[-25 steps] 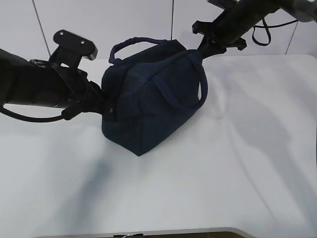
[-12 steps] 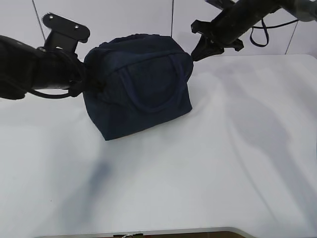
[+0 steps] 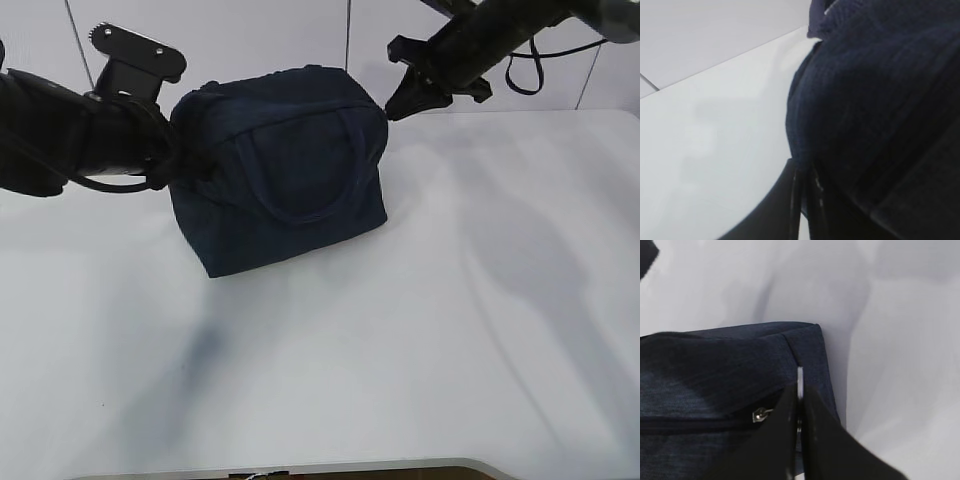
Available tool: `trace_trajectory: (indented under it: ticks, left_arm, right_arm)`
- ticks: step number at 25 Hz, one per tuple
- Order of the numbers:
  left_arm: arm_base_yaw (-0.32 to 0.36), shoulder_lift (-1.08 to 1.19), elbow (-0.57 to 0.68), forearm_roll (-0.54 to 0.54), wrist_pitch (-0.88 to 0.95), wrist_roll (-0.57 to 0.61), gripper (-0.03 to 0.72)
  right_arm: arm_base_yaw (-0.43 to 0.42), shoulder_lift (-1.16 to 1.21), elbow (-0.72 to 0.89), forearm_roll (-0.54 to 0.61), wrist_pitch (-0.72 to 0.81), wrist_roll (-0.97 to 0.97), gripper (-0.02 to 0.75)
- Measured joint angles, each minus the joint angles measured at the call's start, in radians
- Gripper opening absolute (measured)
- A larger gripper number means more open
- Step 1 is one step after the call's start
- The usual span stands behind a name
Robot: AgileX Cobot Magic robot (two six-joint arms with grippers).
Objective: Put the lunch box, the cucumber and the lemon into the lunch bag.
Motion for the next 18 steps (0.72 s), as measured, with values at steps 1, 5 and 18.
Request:
trace_trajectory:
  ticks: [1,5,18]
  left_arm:
    - [0.0,0.0,-0.002,0.0,-0.002,0.0,-0.018]
    - [0.0,0.001,-0.002,0.0,-0.004,0.0,-0.018]
    - [0.0,0.002,-0.002,0.0,-0.004,0.0,-0.018]
  right_arm:
    - [0.0,0.0,0.0,-0.008,0.0,0.0,0.005]
    - [0.0,0.0,0.0,-0.054,0.0,0.0,0.005]
    - [0.0,0.064,-0.002,-0.029,0.001,-0.006,0.005]
